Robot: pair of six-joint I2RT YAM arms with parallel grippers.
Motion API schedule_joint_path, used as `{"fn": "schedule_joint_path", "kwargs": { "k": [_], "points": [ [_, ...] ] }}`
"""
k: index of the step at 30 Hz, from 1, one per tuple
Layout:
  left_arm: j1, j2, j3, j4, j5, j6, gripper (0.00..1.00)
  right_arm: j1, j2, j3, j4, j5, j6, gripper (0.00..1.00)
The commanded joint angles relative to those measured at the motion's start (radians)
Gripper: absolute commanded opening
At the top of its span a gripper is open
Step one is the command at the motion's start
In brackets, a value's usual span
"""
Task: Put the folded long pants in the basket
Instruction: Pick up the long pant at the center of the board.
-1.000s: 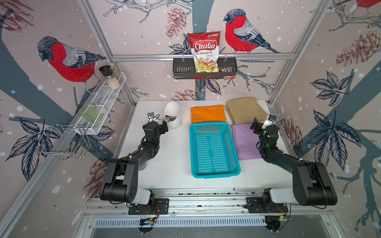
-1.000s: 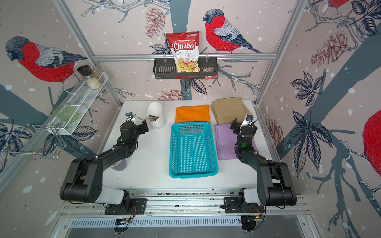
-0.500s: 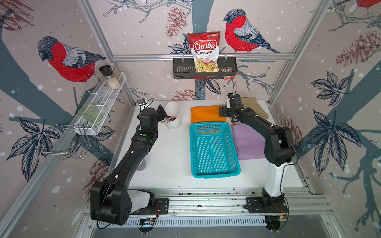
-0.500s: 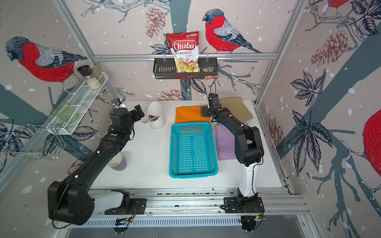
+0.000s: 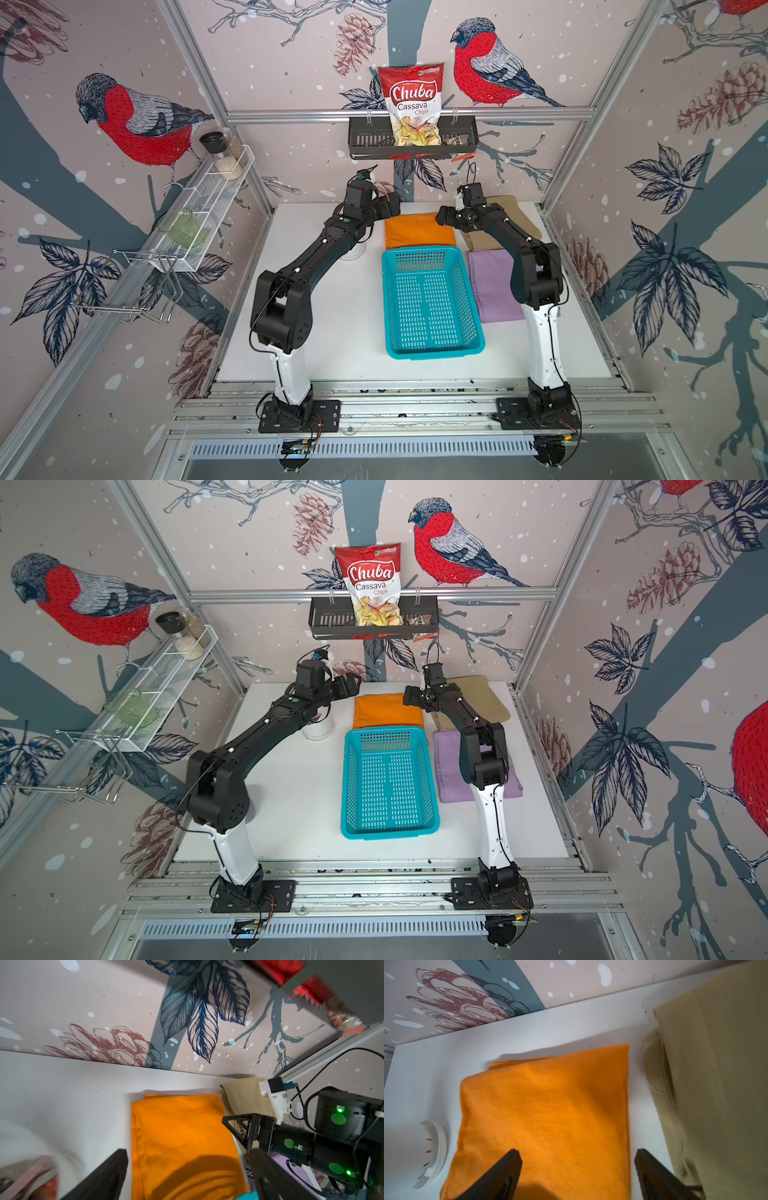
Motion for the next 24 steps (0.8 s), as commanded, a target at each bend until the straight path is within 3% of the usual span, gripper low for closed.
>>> {"fn": "schedule_joint_path", "kwargs": {
  "k": [1,7,17,21,24],
  "points": [
    [-0.014,0.109,0.115,-0.104,0.117,-0.023,0.95,-0.008,0.017,-0.014,-0.003,-0.057,0.045,0.9],
    [-0.019,0.248,0.236,-0.17,0.127,-0.018,0.95,-0.006,0.056,-0.041,0.005,-0.05,0.058,0.9],
    [-0.019,0.277,0.25,-0.184,0.119,0.007,0.95,-0.011,0.134,-0.039,0.046,-0.102,0.115,0.88],
    [-0.011,0.278,0.25,-0.185,0.131,0.01,0.95,-0.003,0.148,-0.039,0.08,-0.146,0.131,0.8],
    [0.003,0.28,0.244,-0.181,0.154,-0.001,0.95,0.0,0.158,-0.039,0.103,-0.181,0.152,0.62]
  ]
}}
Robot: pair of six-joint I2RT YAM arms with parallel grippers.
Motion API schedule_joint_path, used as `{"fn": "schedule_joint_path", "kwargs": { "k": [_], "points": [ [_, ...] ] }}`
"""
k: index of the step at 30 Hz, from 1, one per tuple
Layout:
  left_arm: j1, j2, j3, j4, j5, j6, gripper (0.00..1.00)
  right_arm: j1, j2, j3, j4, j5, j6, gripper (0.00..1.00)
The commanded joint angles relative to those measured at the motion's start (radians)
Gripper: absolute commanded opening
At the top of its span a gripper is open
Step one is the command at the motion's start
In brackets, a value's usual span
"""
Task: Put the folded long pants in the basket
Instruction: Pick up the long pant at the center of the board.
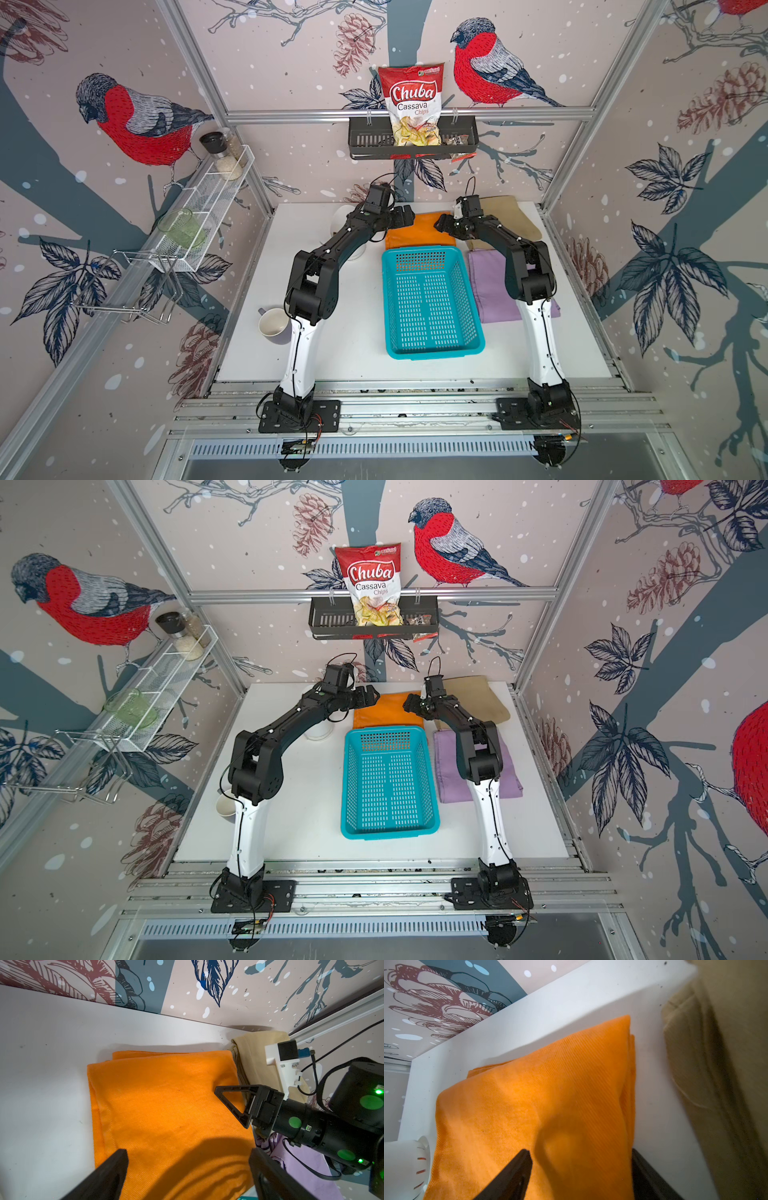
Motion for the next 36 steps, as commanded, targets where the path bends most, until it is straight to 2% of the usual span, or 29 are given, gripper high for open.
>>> {"fn": "schedule_joint_path", "kwargs": {
  "k": [1,3,5,12,16,29,33,35,36],
  "points": [
    [0.016,0.004,-0.001,0.005,0.033,0.003,0.95,0.008,0.028,-0.009,-0.077,-0.069,0.055,0.51],
    [0.023,0.007,-0.003,0.006,0.041,0.004,0.95,0.002,0.032,-0.009,-0.067,-0.063,0.067,0.23],
    [0.026,0.013,0.001,0.005,0.055,0.011,0.95,-0.009,0.031,-0.015,-0.062,-0.051,0.087,0.01],
    [0.016,0.096,0.099,-0.066,0.065,0.032,0.95,-0.056,-0.044,-0.091,-0.042,0.028,0.08,0.0],
    [0.001,0.15,0.159,-0.11,0.004,0.032,0.95,-0.07,-0.08,-0.134,-0.028,0.027,0.059,0.0],
    [-0.001,0.312,0.238,-0.175,-0.033,-0.022,0.89,-0.016,-0.084,-0.154,0.003,0.048,0.04,0.0],
    [-0.006,0.341,0.243,-0.158,0.021,-0.036,0.81,-0.009,-0.082,-0.164,0.011,0.047,0.038,0.0],
    [-0.013,0.354,0.257,-0.155,0.038,-0.041,0.73,-0.006,-0.081,-0.171,0.018,0.051,0.042,0.0],
    [-0.016,0.36,0.268,-0.154,0.048,-0.044,0.66,-0.006,-0.081,-0.174,0.025,0.048,0.046,0.0]
  ]
}}
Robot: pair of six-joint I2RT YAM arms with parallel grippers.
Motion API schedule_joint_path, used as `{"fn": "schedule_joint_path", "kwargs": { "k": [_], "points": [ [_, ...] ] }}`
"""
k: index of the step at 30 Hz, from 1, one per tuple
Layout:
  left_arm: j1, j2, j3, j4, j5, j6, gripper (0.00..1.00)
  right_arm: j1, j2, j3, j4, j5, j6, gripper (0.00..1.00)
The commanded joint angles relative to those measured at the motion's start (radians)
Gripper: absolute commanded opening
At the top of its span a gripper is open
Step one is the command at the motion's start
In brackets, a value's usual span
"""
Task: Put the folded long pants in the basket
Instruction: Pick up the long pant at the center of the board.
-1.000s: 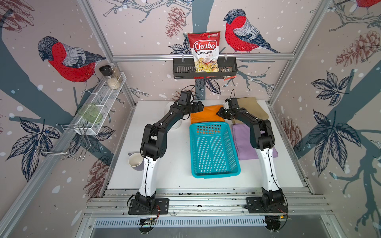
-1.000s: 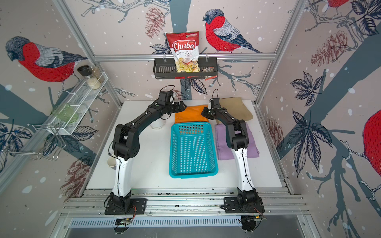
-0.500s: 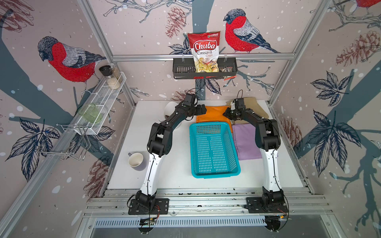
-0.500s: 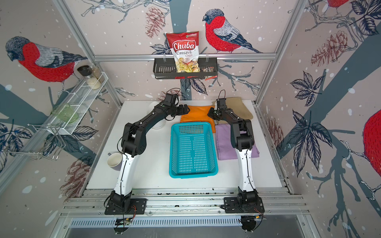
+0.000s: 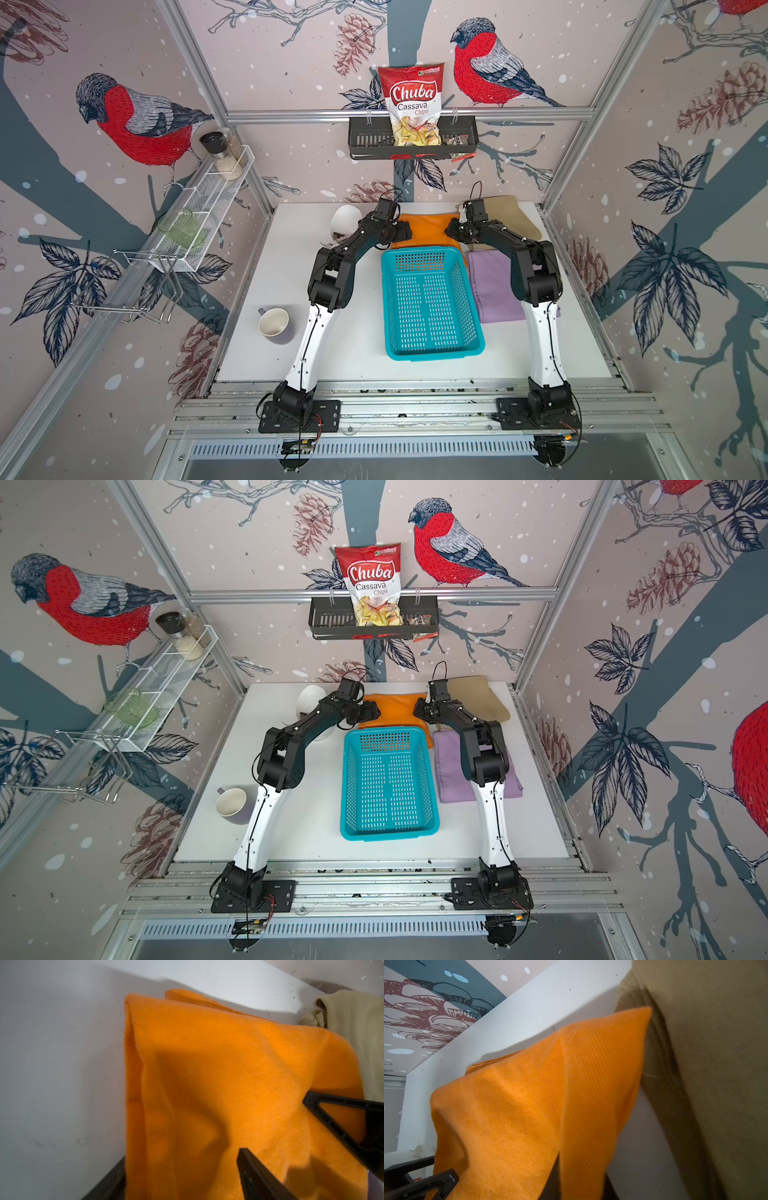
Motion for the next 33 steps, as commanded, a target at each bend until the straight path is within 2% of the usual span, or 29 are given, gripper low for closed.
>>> {"fn": "schedule_joint_path", "kwargs": {
  "k": [1,4,5,13,19,27,33],
  "points": [
    [-0.014,0.028,0.023,-0.028,0.064,-0.026,0.55,0.012,0.007,-0.015,-0.05,-0.004,0.001,0.0],
    [-0.016,0.042,0.066,-0.017,0.102,-0.047,0.12,0.013,0.012,-0.012,-0.036,-0.01,0.012,0.0],
    [-0.016,0.047,0.091,-0.021,0.109,-0.054,0.0,0.014,0.012,-0.007,-0.032,-0.012,0.015,0.0],
    [-0.012,0.051,0.281,0.011,0.184,-0.119,0.0,0.01,0.027,0.152,-0.068,-0.01,0.01,0.0],
    [-0.005,-0.036,0.287,0.057,0.175,-0.129,0.0,-0.006,-0.004,0.241,-0.099,-0.008,0.004,0.0],
    [0.007,-0.112,0.295,0.086,0.202,-0.158,0.0,-0.041,-0.107,0.241,-0.104,-0.014,0.002,0.0],
    [0.007,-0.14,0.295,0.094,0.262,-0.214,0.0,-0.054,-0.191,0.238,-0.156,-0.014,-0.024,0.0]
  ]
}}
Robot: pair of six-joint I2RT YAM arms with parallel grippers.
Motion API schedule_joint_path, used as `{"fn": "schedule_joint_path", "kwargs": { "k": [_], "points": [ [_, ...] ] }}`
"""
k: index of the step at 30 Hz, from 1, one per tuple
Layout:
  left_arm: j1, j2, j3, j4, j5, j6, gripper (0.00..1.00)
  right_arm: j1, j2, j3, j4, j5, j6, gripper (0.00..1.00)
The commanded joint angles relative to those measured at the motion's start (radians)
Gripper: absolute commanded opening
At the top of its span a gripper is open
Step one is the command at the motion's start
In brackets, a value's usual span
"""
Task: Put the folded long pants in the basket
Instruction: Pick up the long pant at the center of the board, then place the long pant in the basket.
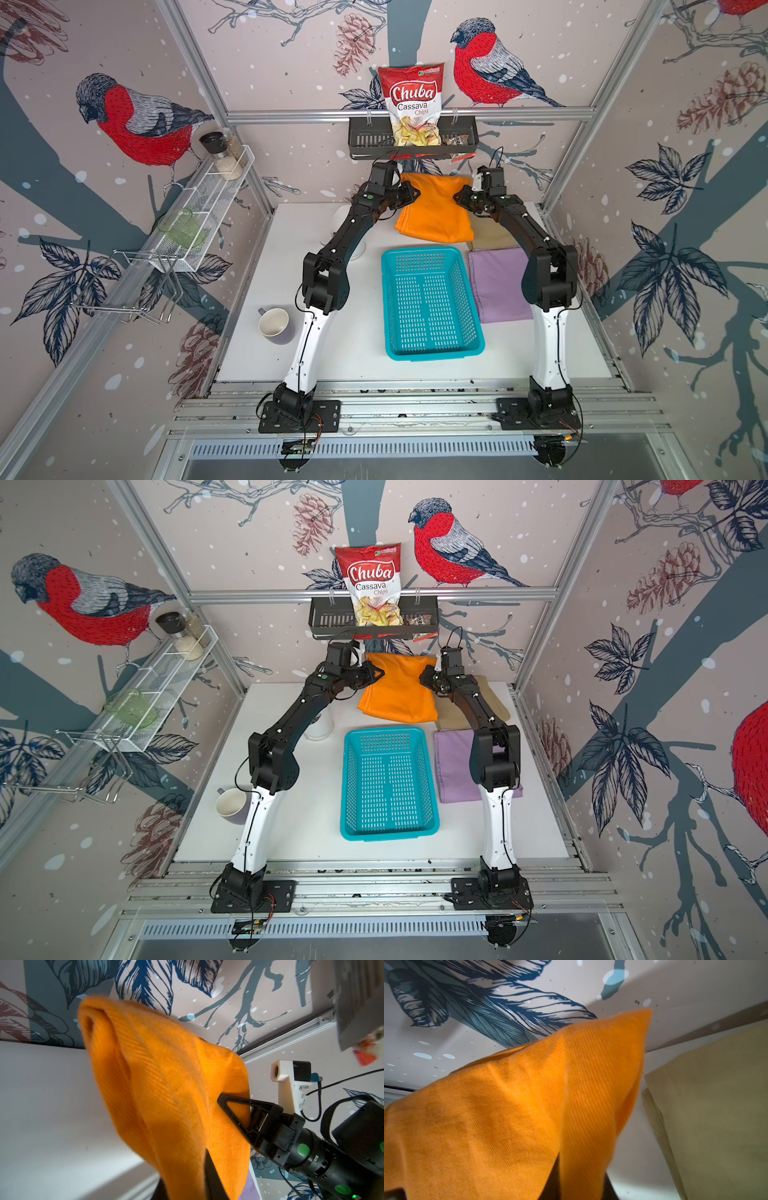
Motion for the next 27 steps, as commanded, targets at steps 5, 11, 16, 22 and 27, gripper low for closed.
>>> {"fn": "schedule_joint_path", "kwargs": {
  "k": [5,11,16,22,27],
  "points": [
    [-0.003,-0.054,-0.009,0.011,0.104,-0.031,0.0,0.005,-0.126,-0.059,-0.071,0.003,-0.055,0.0],
    [-0.036,-0.262,-0.308,-0.002,0.076,0.069,0.0,0.07,-0.322,-0.321,-0.054,0.065,-0.091,0.0],
    [-0.057,-0.552,-0.761,0.142,-0.04,0.123,0.0,0.16,-0.489,-0.541,-0.027,0.158,-0.105,0.0],
    [-0.139,-0.775,-1.092,0.2,-0.175,0.143,0.0,0.292,-0.607,-0.7,-0.03,0.272,-0.089,0.0],
    [-0.188,-0.888,-1.283,0.235,-0.267,0.115,0.0,0.374,-0.678,-0.827,-0.006,0.314,-0.04,0.0]
  ]
}}
